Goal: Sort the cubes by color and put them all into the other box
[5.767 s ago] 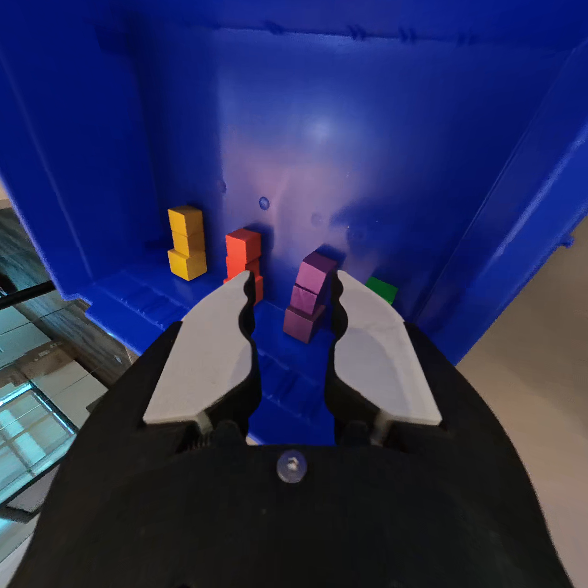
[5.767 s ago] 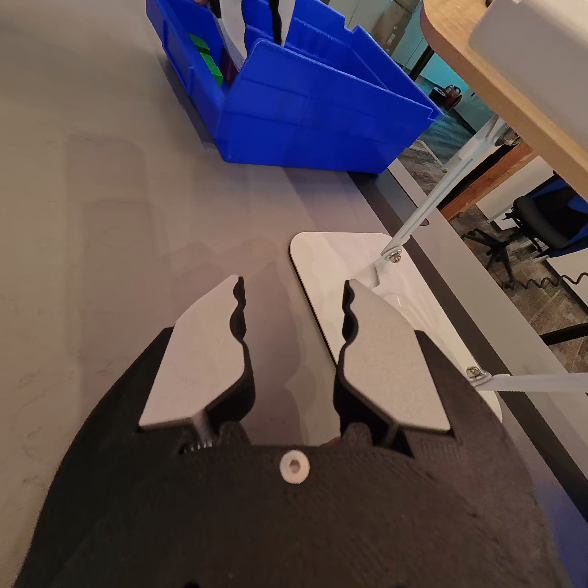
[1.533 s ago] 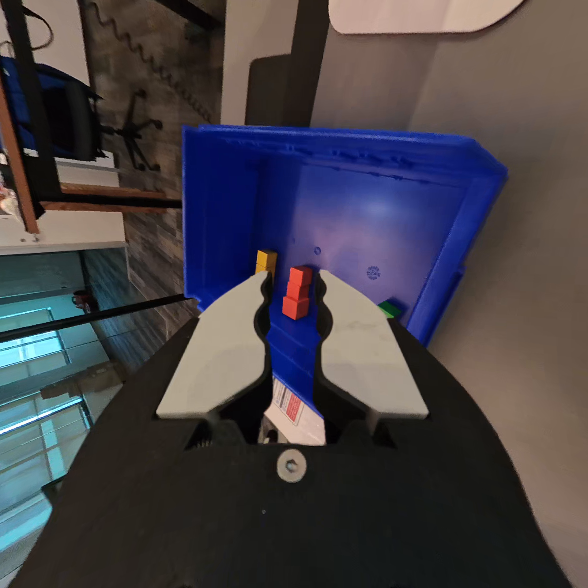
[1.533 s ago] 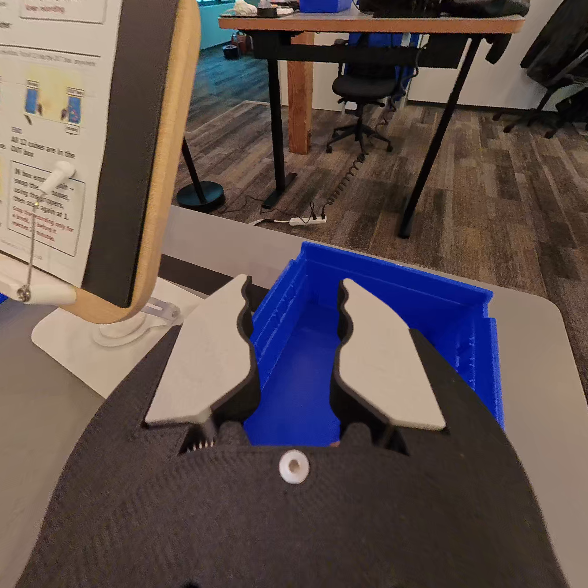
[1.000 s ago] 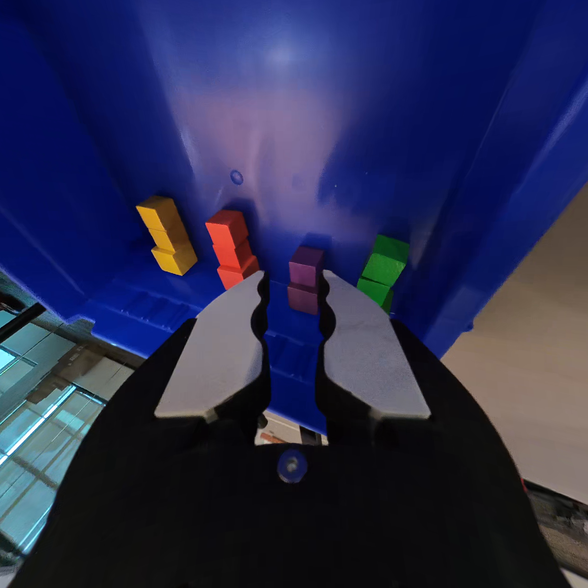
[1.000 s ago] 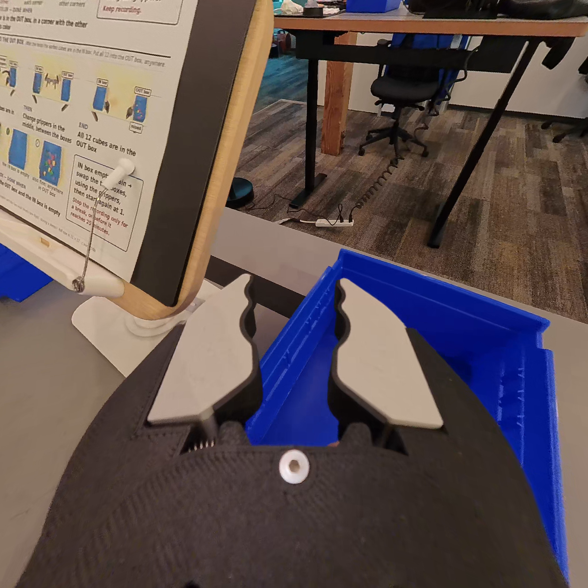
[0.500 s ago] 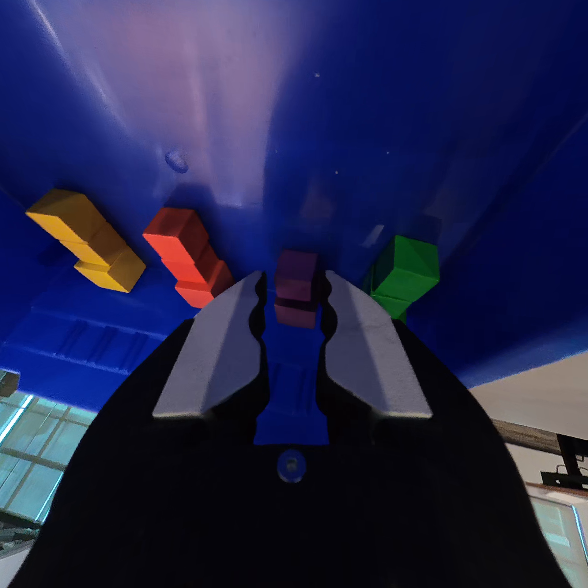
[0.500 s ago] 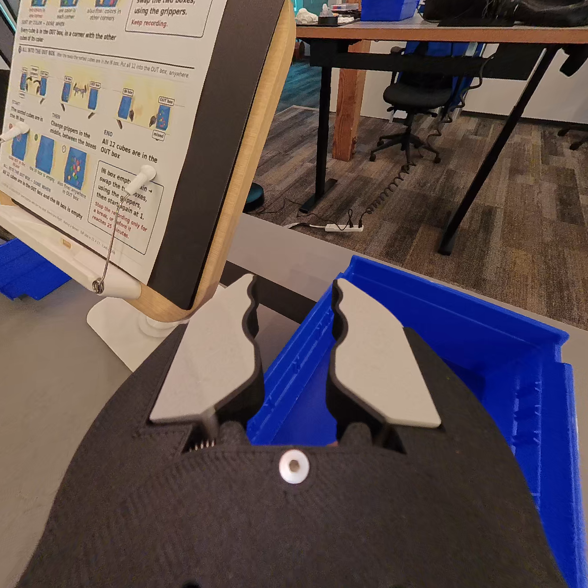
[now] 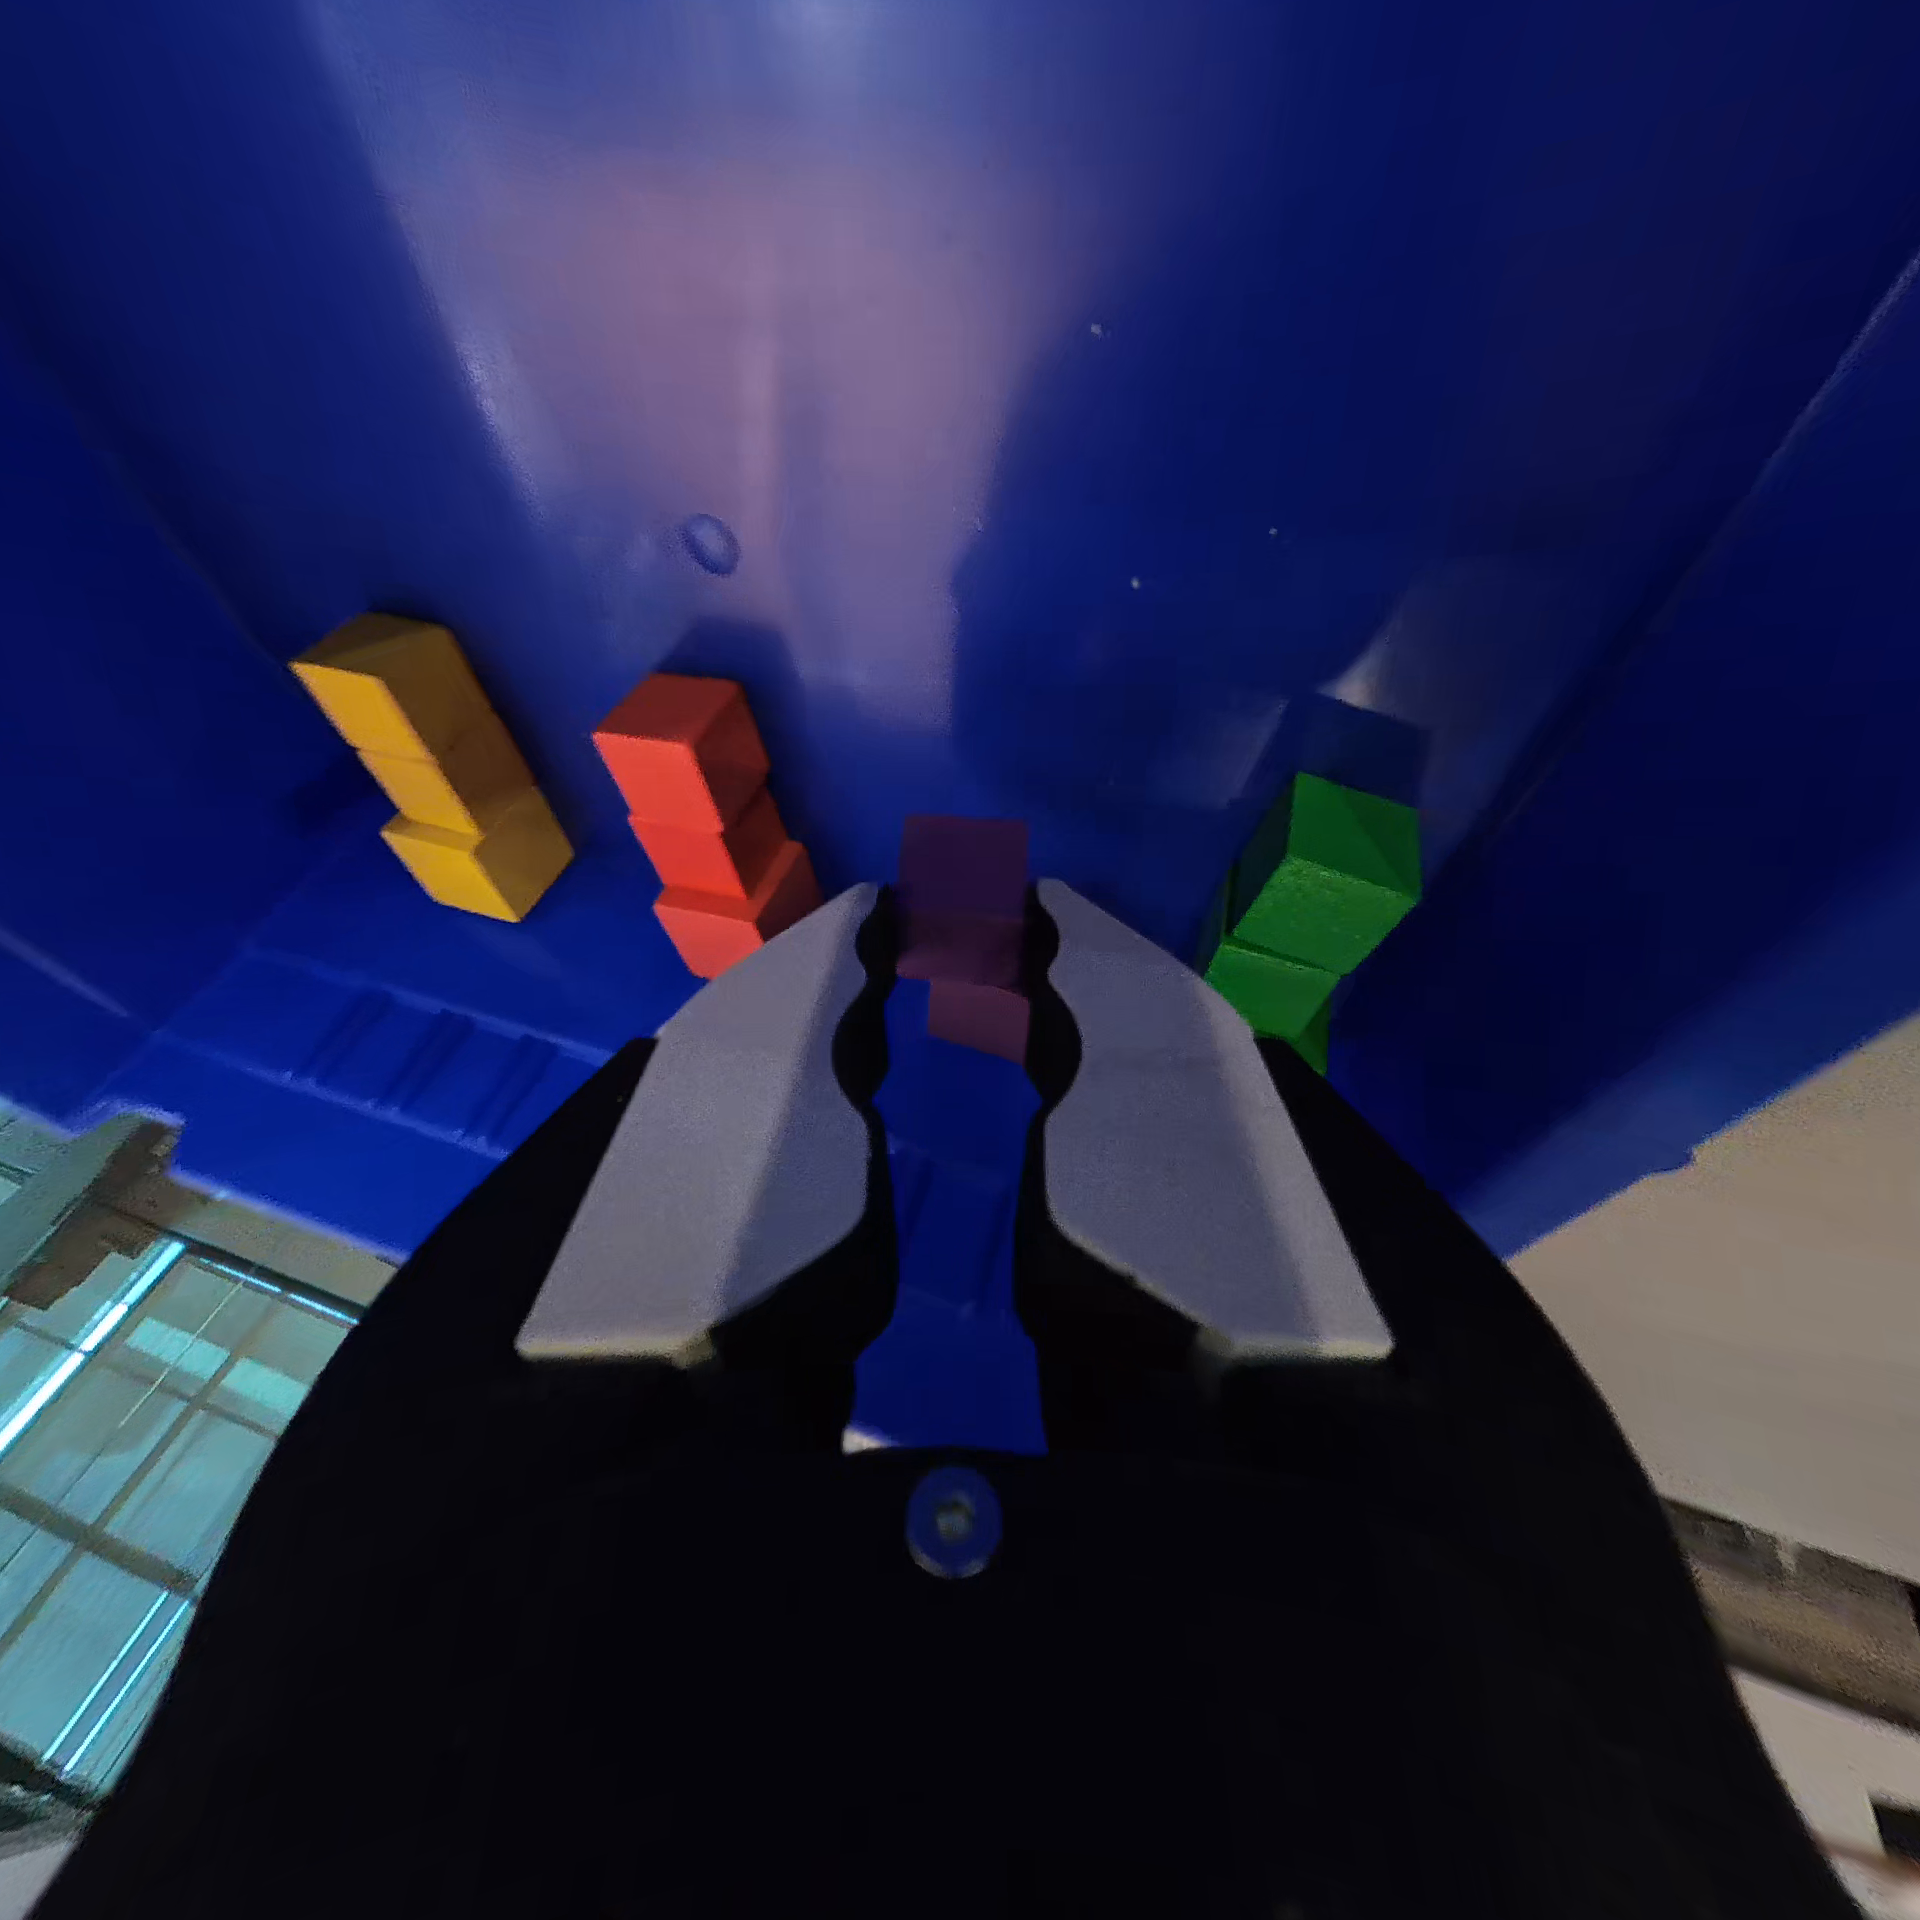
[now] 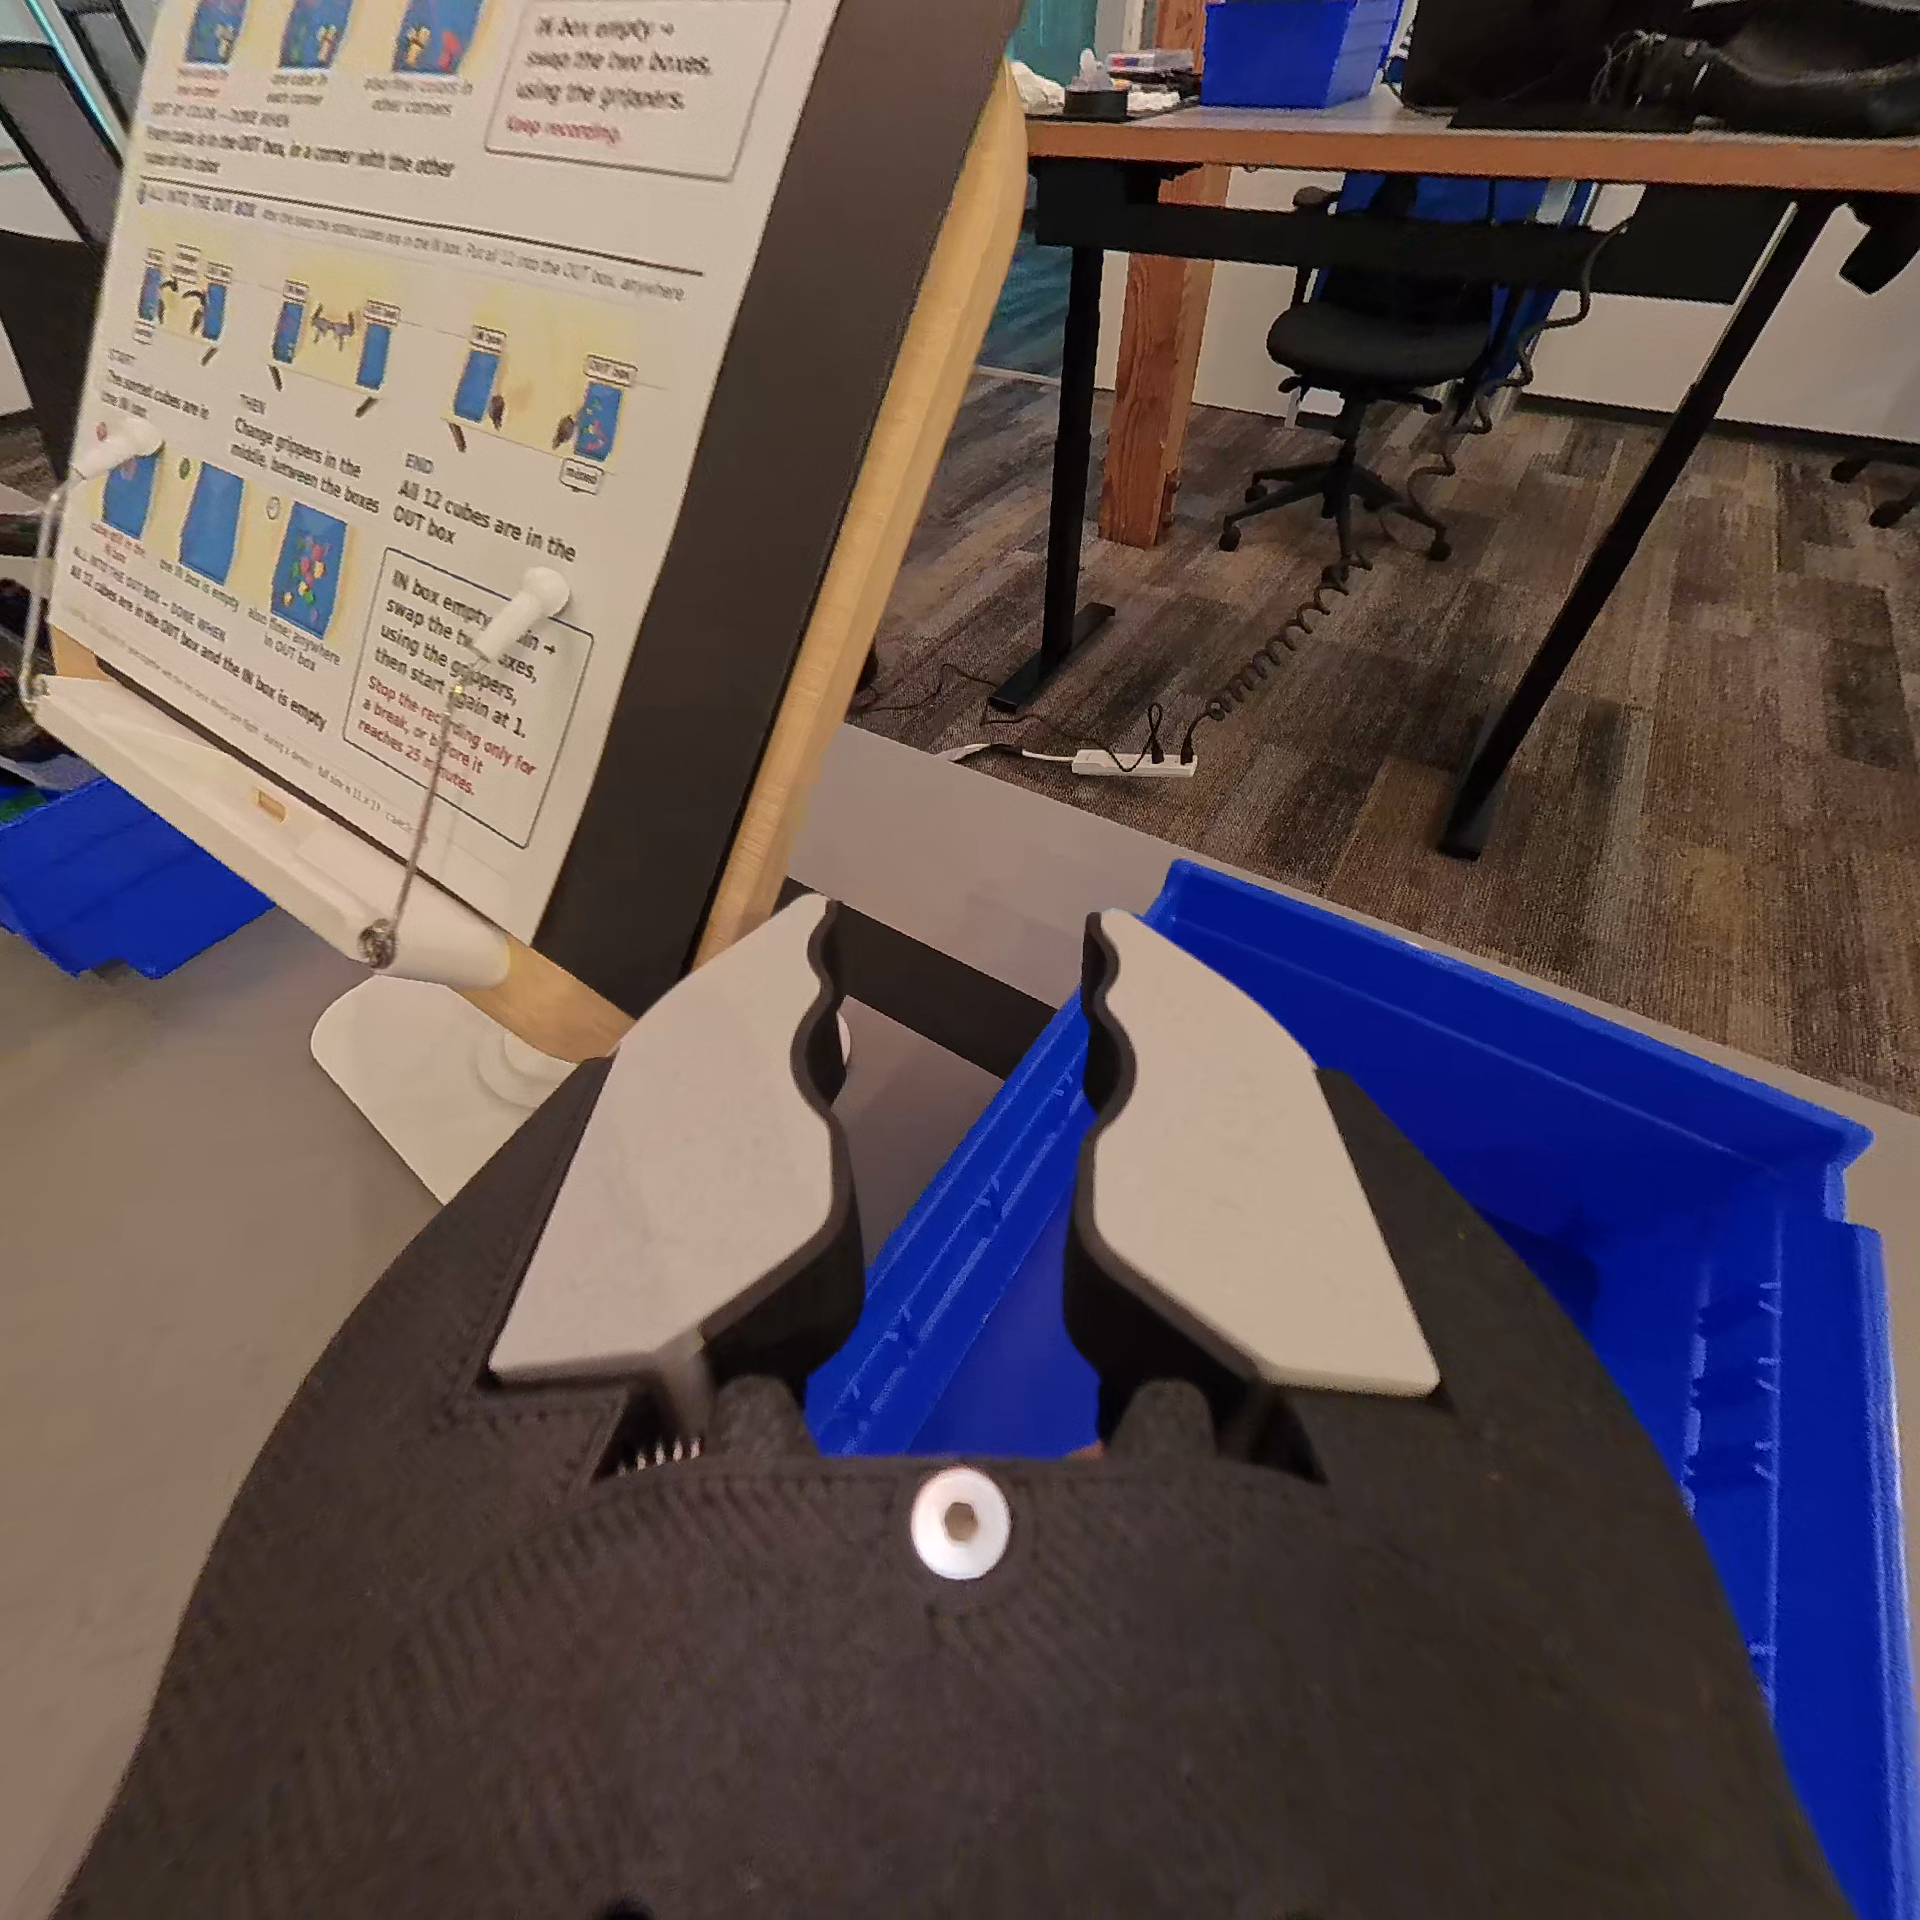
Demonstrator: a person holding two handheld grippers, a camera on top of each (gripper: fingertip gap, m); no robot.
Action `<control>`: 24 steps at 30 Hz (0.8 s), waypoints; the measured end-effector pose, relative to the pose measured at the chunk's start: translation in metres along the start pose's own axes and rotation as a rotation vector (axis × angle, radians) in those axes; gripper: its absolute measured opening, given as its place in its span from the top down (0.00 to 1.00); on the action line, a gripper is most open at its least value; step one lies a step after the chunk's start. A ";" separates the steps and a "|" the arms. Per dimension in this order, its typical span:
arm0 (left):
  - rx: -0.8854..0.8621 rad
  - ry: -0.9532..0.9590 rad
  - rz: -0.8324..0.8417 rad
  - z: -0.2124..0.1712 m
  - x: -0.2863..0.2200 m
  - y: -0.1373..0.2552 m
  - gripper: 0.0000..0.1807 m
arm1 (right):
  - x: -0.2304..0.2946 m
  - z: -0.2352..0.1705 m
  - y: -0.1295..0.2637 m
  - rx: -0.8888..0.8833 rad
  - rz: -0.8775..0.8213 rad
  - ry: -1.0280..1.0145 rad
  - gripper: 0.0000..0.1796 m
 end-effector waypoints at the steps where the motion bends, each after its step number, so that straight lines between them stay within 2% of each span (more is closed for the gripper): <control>1: -0.035 0.010 0.015 0.001 0.000 0.006 0.87 | 0.002 0.002 0.001 -0.007 0.004 0.005 0.76; 8: -0.279 0.036 0.039 0.002 -0.013 0.066 0.88 | 0.039 0.036 0.025 -0.145 0.056 0.167 0.74; 11: -0.377 0.024 -0.016 0.006 -0.023 0.091 0.88 | 0.075 0.055 0.042 -0.244 0.072 0.359 0.74; 15: -0.533 -0.016 -0.110 0.016 -0.037 0.133 0.88 | 0.141 0.068 0.059 -0.391 0.131 0.646 0.78; 20: -0.726 -0.107 -0.203 0.039 -0.061 0.181 0.88 | 0.234 0.053 0.058 -0.500 0.284 0.892 0.78; 24: -0.837 -0.177 -0.277 0.065 -0.087 0.196 0.88 | 0.295 0.024 0.044 -0.555 0.349 1.017 0.75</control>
Point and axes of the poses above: each gripper's, where its closed fingertips meet, y back along the fingers, z out of its top, x = y × z across the jaws, the point moved 6 cm from there along y, back along the fingers, and after that the axes turned 2 degrees about -z, right-handed, at the moved point
